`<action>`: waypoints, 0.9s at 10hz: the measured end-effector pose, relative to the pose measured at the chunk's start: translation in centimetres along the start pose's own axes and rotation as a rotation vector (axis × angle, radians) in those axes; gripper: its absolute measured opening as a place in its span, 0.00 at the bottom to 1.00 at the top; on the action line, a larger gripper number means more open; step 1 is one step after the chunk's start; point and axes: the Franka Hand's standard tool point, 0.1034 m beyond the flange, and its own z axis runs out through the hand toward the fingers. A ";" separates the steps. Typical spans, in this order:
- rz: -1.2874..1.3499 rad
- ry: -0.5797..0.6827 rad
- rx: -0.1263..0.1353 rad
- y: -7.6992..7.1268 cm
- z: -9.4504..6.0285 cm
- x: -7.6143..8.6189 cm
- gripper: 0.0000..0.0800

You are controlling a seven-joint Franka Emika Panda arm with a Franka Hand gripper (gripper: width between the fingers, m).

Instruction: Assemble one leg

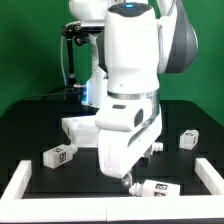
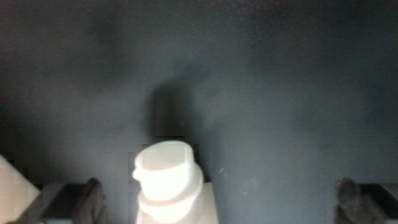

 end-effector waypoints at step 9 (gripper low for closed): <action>0.011 0.007 0.009 -0.4 1.2 0.9 0.37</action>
Offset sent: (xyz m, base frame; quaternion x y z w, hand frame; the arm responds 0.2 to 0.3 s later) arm 0.0193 0.0194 0.0048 -0.0080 0.0107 0.0176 0.9998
